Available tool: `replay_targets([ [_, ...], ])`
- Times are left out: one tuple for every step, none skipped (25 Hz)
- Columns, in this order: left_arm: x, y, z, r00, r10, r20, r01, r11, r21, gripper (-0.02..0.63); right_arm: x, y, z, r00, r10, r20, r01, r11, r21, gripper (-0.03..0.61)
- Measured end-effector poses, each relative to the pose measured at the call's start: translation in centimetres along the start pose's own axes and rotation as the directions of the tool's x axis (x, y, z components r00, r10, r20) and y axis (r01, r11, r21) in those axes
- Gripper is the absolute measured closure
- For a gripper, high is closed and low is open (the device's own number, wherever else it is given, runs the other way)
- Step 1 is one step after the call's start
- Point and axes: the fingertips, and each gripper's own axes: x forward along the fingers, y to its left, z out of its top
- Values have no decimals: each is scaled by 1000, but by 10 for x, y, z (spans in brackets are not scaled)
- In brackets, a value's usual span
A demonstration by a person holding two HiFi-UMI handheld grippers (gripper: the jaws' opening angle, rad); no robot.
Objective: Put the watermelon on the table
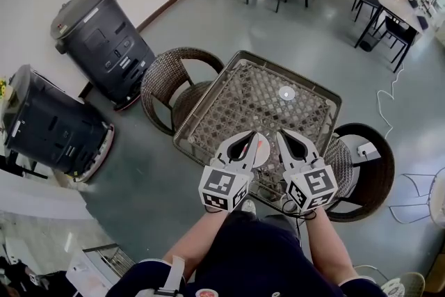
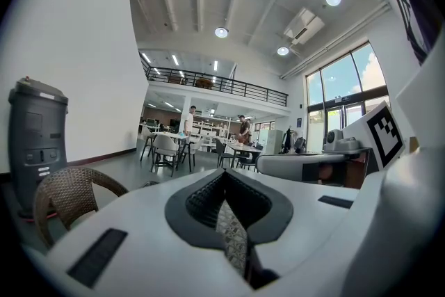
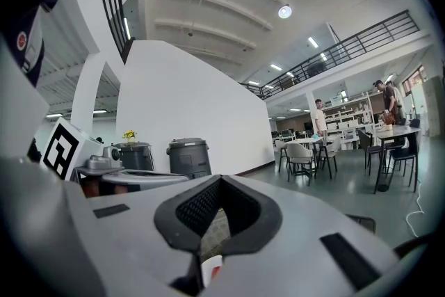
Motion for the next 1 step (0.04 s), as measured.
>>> replay_targets([
  [1, 0, 1, 1000, -1, 1, 1, 1000, -1, 607, 0, 0, 1, 1000, 0, 0, 0, 1000, 0, 575],
])
